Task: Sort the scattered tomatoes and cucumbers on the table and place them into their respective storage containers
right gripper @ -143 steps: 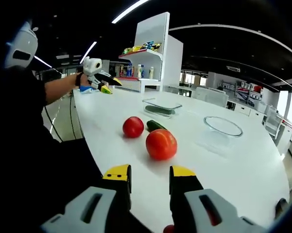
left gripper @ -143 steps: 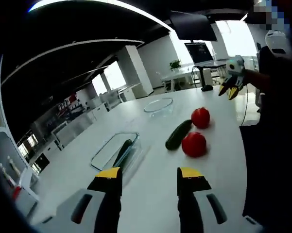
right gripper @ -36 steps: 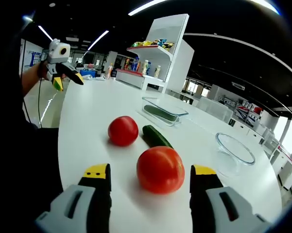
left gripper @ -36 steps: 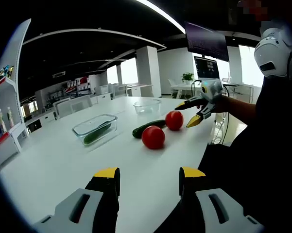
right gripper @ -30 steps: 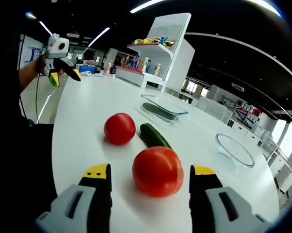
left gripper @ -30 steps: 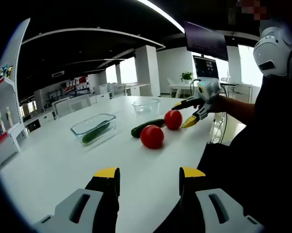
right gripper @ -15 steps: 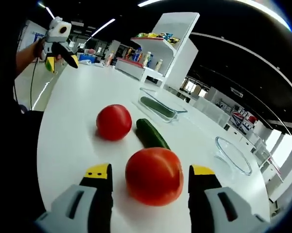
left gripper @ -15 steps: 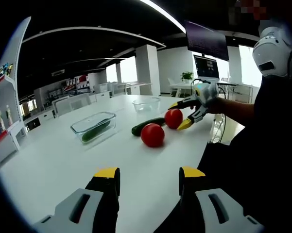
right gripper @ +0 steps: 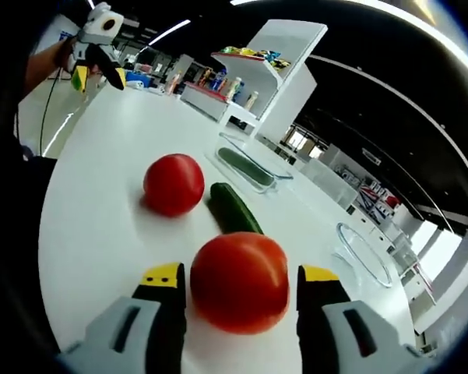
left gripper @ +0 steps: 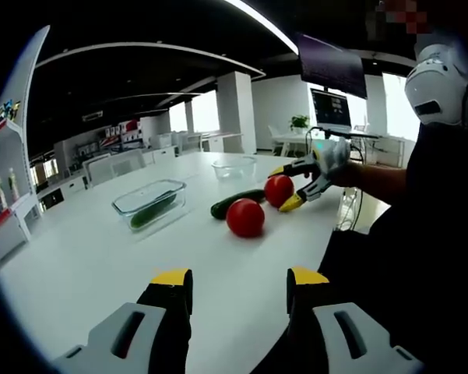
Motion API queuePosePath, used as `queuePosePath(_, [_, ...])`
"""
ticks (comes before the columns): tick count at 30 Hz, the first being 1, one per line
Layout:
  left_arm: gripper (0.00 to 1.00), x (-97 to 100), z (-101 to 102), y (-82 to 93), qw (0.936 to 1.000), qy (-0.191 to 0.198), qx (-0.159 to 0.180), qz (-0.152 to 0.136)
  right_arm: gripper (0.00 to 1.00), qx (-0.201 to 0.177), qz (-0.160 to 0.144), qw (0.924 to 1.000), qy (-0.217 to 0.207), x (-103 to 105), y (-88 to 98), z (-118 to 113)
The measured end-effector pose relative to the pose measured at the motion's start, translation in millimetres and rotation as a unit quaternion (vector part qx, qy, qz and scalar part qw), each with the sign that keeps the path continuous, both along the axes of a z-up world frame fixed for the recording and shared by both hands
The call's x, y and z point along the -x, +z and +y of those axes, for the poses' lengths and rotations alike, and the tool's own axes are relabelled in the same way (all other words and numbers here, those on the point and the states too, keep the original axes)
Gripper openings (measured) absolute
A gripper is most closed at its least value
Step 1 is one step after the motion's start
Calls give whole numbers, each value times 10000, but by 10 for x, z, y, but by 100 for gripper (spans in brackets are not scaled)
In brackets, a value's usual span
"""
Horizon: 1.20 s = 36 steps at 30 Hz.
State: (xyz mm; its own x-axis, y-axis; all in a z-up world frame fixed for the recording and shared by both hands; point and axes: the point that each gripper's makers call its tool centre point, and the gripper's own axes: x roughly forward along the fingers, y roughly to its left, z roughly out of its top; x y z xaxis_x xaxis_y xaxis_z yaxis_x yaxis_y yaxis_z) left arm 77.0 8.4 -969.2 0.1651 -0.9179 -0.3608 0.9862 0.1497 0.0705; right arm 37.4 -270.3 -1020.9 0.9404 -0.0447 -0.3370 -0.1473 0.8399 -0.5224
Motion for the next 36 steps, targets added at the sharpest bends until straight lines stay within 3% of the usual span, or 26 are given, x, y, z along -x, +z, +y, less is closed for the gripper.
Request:
queuePosePath(5, [48, 25, -15, 13, 10000, -40, 49, 39, 49, 446, -90, 9990, -49, -11, 1, -3])
queuePosePath(11, [48, 35, -20, 45, 9999, -44, 91, 22, 46, 499, -146, 9984, -205, -4, 2, 0])
queuePosePath(20, [47, 52, -37, 23, 10000, -60, 49, 14, 44, -307, -328, 9987, -240, 29, 30, -83])
queuePosePath(36, [46, 79, -14, 43, 10000, -47, 70, 7, 44, -404, -412, 9981, -210, 49, 115, -57])
